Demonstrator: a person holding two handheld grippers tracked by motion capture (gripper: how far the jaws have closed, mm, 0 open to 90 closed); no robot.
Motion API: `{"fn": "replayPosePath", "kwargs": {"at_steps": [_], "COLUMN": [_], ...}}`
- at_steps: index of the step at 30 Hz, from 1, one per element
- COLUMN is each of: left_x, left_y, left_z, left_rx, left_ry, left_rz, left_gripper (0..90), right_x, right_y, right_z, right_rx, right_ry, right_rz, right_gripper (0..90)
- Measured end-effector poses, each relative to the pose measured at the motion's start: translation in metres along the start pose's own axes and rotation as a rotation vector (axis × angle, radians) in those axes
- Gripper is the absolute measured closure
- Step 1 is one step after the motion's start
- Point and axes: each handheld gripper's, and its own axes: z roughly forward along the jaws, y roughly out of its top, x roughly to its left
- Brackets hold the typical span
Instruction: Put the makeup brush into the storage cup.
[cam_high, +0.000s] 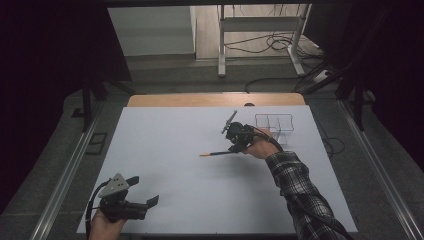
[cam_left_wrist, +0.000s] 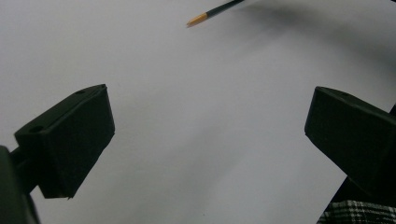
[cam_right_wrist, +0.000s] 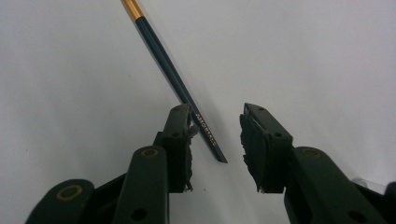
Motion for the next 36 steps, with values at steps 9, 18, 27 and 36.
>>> {"fn": "replayPosePath", "kwargs": {"at_steps": [9,18,27,36], "left_x": [0.000,0.000,0.001,0.001], "left_y": [0.000,0.000,0.000,-0.001], "left_z": [0.000,0.000,0.000,0.000], "left_rx": [0.003,0.006,0.006,0.008], "left_ry": [0.000,0.000,0.002,0.004], "left_rz": [0.000,-0.001,-0.002,0.000], "left_gripper": [2.1,2.1,2.1,2.2], "right_x": [0.001,0.002,0.003,0.001], "right_y": [0.002,0.003,0.005,0.008], "right_z": [0.011,0.018,0.024,0.025], "right_rx": [0.018,0.035,0.059,0.093], "right_ry": [0.016,0.023,0.043,0.082], "right_rz": [-0.013,-0.034,-0.054,0.011], "right_gripper": [68.1,70.2,76.3,84.9]}}
